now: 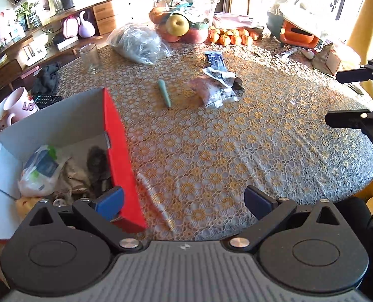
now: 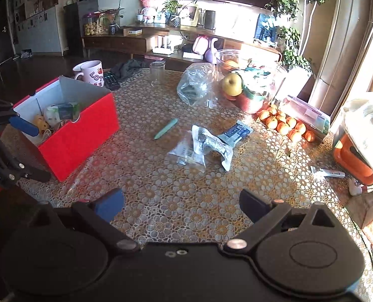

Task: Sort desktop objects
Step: 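Withdraw both tools from the box back toward the table items, then reach the left tool to the mint-green pen while the right tool reaches the white printed packet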

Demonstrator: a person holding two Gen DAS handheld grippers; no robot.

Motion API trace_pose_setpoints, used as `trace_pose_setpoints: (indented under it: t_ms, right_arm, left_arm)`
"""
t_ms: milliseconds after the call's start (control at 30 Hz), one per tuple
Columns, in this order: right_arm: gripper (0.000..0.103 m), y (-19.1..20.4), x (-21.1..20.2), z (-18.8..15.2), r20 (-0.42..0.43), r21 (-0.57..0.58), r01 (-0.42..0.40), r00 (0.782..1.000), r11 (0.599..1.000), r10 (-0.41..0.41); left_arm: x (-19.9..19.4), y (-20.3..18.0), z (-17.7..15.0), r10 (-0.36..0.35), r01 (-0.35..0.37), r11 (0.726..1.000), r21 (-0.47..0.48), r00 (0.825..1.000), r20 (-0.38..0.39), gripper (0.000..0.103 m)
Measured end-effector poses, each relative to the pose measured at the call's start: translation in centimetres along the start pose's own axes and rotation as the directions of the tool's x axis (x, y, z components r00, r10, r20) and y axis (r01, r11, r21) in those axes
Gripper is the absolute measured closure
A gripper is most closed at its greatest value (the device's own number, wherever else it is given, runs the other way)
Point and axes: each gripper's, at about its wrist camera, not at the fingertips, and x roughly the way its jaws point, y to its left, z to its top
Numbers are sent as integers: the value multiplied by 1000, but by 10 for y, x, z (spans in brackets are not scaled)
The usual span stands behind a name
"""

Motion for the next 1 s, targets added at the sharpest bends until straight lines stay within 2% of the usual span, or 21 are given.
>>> trace_pose_setpoints:
  t_ms: [267, 433, 600, 667, 1000]
  right_arm:
    - [7, -30, 19, -6, -44, 24, 15, 999, 1000, -14]
    - [9, -46, 35, -4, -65, 19, 14, 998, 1000, -13]
    - [13, -59, 55, 2, -79, 17, -16, 997, 1000, 17]
    - [20, -63, 63, 5, -84, 14, -21, 996, 1000, 22]
    - [21, -82, 103, 17, -113, -4, -40, 993, 999, 39]
  left_arm:
    - [29, -7, 32, -4, 3, 1000, -20, 1000, -27, 0]
    - [43, -4, 56, -24, 23, 999, -42, 1000, -6, 0]
    - [63, -3, 81, 0, -1, 1000, -28, 1000, -20, 0]
    - [71, -1, 90, 6, -7, 1000, -30, 1000, -28, 0]
    - [111, 14, 123, 26, -31, 998, -63, 997, -68, 1]
